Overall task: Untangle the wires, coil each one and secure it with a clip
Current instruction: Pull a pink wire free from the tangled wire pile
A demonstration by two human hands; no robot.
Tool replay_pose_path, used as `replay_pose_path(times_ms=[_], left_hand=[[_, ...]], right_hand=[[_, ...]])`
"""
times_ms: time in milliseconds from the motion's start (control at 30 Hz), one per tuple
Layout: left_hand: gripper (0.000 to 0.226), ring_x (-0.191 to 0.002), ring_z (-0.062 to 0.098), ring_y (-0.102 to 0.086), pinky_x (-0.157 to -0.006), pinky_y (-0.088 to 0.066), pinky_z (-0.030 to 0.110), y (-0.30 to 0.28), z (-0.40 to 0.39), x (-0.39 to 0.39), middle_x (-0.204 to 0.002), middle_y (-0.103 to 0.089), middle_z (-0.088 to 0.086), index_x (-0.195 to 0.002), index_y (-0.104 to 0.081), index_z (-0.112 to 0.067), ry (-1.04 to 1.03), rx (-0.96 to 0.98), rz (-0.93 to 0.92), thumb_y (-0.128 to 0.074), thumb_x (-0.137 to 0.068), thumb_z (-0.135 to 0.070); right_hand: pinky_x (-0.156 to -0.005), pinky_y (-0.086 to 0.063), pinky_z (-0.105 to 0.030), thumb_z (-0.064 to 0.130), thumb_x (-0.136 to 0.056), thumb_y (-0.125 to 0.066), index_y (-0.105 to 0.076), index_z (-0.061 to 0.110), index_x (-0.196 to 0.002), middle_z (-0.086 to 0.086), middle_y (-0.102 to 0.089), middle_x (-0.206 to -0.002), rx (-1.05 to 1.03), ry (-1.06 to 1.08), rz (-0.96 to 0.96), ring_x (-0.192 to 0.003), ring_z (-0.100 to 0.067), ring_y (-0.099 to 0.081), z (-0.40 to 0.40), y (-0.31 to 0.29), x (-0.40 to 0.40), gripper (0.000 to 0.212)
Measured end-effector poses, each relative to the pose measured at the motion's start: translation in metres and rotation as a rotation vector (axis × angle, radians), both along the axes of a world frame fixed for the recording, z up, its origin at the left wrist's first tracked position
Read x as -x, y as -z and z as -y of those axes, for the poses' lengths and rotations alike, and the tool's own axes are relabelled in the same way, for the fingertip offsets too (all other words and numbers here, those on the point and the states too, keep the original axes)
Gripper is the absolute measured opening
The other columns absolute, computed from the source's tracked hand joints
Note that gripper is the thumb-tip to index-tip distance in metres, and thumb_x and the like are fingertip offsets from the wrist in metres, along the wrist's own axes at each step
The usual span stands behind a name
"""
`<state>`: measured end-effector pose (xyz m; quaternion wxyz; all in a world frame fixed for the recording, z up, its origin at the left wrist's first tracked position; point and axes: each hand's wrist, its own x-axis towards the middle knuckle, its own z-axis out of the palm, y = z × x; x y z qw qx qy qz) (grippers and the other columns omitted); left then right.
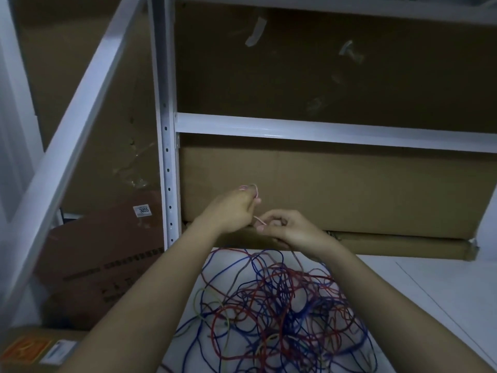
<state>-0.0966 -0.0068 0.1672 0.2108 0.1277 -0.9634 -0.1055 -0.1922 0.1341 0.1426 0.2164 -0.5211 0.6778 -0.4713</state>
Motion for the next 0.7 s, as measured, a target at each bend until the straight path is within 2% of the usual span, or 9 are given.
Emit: replay_pose_path(times_ms=[100, 200, 333, 433, 500, 533, 600, 633, 700], left_hand=[[0.047, -0.062, 0.011, -0.048, -0.058, -0.036, 0.029, 0.01, 0.009, -0.003, -0.07, -0.054, -0.001, -0.08, -0.055, -0.016, -0.021, -0.139, 0.051, -0.036, -0.097, -0.055], [0.064, -0.054, 0.017, -0.041, -0.058, -0.032, 0.03, 0.013, 0.013, -0.009, -0.059, -0.042, 0.003, -0.067, -0.052, -0.011, 0.037, -0.252, 0.064, -0.046, -0.078, -0.074], [0.051, -0.048, 0.012, -0.036, -0.054, -0.03, 0.027, 0.014, 0.007, -0.01, -0.054, -0.039, 0.002, -0.063, -0.054, -0.013, 0.114, -0.423, -0.018, -0.053, -0.088, -0.058], [0.047, -0.048, 0.012, -0.033, -0.052, -0.027, 0.026, 0.011, 0.006, -0.005, -0.055, -0.036, 0.005, -0.061, -0.052, -0.013, 0.085, -0.478, -0.188, -0.056, -0.092, -0.047], [0.045, -0.042, 0.009, -0.031, -0.046, -0.027, 0.023, 0.008, 0.006, 0.0, -0.051, -0.034, 0.002, -0.06, -0.051, -0.011, 0.059, -0.487, -0.262, -0.057, -0.094, -0.04], [0.044, -0.04, 0.007, -0.03, -0.044, -0.027, 0.021, 0.007, 0.005, 0.004, -0.049, -0.034, 0.0, -0.06, -0.051, -0.011, 0.045, -0.493, -0.292, -0.056, -0.095, -0.037], [0.044, -0.036, 0.006, -0.032, -0.045, -0.026, 0.022, 0.007, 0.003, 0.011, -0.043, -0.036, -0.004, -0.057, -0.05, -0.012, 0.0, -0.525, -0.373, -0.055, -0.096, -0.033], [0.044, -0.035, 0.005, -0.034, -0.045, -0.026, 0.022, 0.006, 0.003, 0.014, -0.039, -0.037, -0.005, -0.056, -0.05, -0.014, -0.034, -0.564, -0.427, -0.055, -0.096, -0.031], [0.043, -0.034, 0.005, -0.035, -0.045, -0.025, 0.022, 0.004, 0.004, 0.018, -0.038, -0.038, -0.005, -0.056, -0.051, -0.017, -0.094, -0.657, -0.546, -0.053, -0.097, -0.03]], right_hand=[[-0.053, -0.039, -0.016, 0.013, -0.088, -0.066, -0.068, 0.015, -0.102, 0.006, -0.056, -0.066, -0.093, 0.015, -0.072, -0.056, -0.006, -0.05, -0.011, 0.001, 0.013, 0.014], [-0.05, -0.041, -0.014, 0.013, -0.089, -0.066, -0.067, 0.007, -0.103, 0.006, -0.059, -0.065, -0.083, 0.072, -0.103, -0.052, -0.002, -0.053, -0.017, 0.0, 0.022, 0.016], [-0.071, -0.048, -0.017, 0.025, -0.091, -0.062, -0.07, 0.009, -0.102, -0.001, -0.068, -0.089, -0.022, 0.133, -0.244, -0.076, -0.003, -0.061, -0.02, -0.006, 0.026, 0.021], [-0.095, -0.044, -0.025, 0.061, -0.088, -0.04, -0.074, 0.024, -0.102, 0.006, -0.069, -0.113, -0.007, 0.088, 0.01, -0.105, -0.005, -0.062, -0.03, -0.014, 0.026, 0.052], [-0.104, -0.037, -0.026, 0.069, -0.086, -0.035, -0.074, 0.031, -0.102, 0.015, -0.059, -0.13, 0.009, -0.009, 0.044, -0.122, -0.004, -0.052, -0.038, -0.016, 0.023, 0.057], [-0.102, -0.038, -0.024, 0.063, -0.09, -0.04, -0.073, 0.031, -0.102, 0.018, -0.059, -0.129, 0.021, -0.04, -0.028, -0.122, -0.002, -0.051, -0.041, -0.015, 0.021, 0.047], [-0.087, -0.046, -0.018, 0.03, -0.096, -0.054, -0.07, 0.025, -0.104, 0.011, -0.07, -0.105, 0.057, -0.031, -0.111, -0.099, -0.002, -0.063, -0.043, -0.011, 0.015, 0.018], [-0.078, -0.049, -0.018, 0.014, -0.095, -0.056, -0.066, 0.024, -0.106, 0.005, -0.072, -0.09, 0.081, -0.015, -0.088, -0.084, -0.006, -0.066, -0.043, -0.008, 0.012, 0.018], [-0.072, -0.052, -0.022, 0.006, -0.094, -0.056, -0.063, 0.029, -0.106, 0.001, -0.072, -0.08, 0.067, -0.002, -0.095, -0.071, -0.01, -0.065, -0.045, 0.003, 0.013, 0.027]])
